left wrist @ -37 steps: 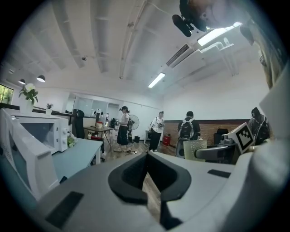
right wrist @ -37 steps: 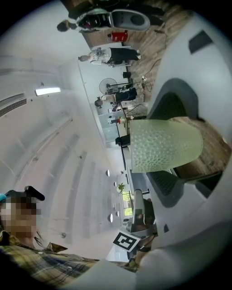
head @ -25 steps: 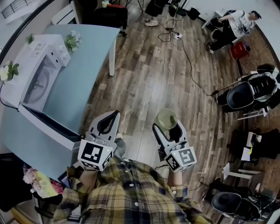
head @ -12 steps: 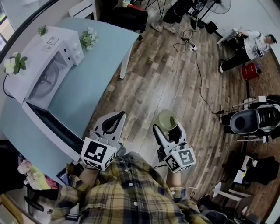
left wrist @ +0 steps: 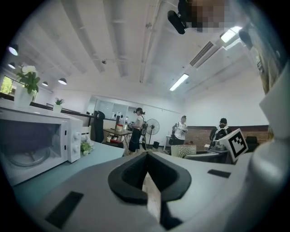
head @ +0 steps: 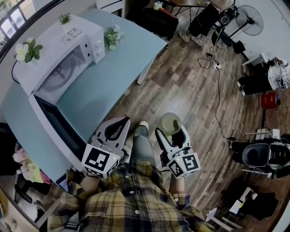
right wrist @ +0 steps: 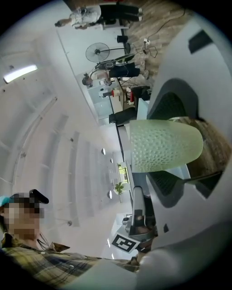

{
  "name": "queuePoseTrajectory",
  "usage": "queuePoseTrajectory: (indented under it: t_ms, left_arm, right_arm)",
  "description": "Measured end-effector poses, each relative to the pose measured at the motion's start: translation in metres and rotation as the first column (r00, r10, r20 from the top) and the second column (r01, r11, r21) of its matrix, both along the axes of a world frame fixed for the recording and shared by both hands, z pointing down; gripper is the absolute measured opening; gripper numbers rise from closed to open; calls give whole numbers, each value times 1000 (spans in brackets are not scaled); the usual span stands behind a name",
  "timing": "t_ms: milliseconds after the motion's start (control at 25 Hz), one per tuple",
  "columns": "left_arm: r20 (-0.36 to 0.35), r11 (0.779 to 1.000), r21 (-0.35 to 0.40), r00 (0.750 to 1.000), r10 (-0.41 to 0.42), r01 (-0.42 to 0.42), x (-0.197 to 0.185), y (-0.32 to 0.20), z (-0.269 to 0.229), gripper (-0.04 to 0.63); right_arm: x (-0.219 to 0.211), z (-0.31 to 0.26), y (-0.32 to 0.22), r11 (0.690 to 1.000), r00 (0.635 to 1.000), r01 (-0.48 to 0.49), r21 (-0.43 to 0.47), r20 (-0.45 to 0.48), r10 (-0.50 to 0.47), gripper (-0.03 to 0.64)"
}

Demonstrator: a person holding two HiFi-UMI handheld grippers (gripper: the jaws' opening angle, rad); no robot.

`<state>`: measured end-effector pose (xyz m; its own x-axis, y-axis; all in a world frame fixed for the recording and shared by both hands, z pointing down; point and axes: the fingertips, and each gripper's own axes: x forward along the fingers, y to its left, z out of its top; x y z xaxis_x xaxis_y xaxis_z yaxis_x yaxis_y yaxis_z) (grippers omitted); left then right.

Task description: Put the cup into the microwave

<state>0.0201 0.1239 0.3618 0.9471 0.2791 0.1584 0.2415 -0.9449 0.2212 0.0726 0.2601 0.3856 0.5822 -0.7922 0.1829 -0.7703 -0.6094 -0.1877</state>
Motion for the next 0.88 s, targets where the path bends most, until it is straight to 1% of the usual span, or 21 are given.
queuePoseTrajectory:
  t_ms: [120, 240, 320, 400, 520, 600, 760, 880]
  left_arm:
    - [9, 998, -3, 998, -69, 69, 9, -15, 4, -9]
    - [15, 985, -1, 985, -171, 171, 18, -36, 6, -9]
    - [21, 967, 4, 967, -255, 255, 23, -55, 7, -9]
    - [23, 941, 6, 941, -338, 338, 26, -75, 9, -9]
    - [25, 895, 8, 895, -445, 445, 27, -102, 9, -9]
    - [30, 857, 15, 857, -515, 514, 26, -118, 9, -9]
    - [41, 766, 25, 765, -643, 642, 18, -144, 9, -9]
    - [45, 692, 39, 691, -722, 721, 10, -159, 4, -9]
  right_arm:
    - [24, 6, -20, 998, 998, 67, 0, 7, -67, 351]
    - [47, 9, -50, 985, 984, 175, -1, 16, -175, 351]
    - [62, 9, -73, 967, 967, 254, 6, 18, -254, 351]
    - [77, 11, -96, 946, 946, 324, 10, 22, -324, 351]
    - [92, 12, -131, 906, 905, 424, 9, 29, -424, 351]
    - [99, 10, -156, 870, 870, 493, 10, 25, -493, 351]
    - [104, 7, -202, 782, 782, 623, 18, 25, -623, 351]
    - [102, 4, -230, 705, 705, 709, 23, 30, -709, 351]
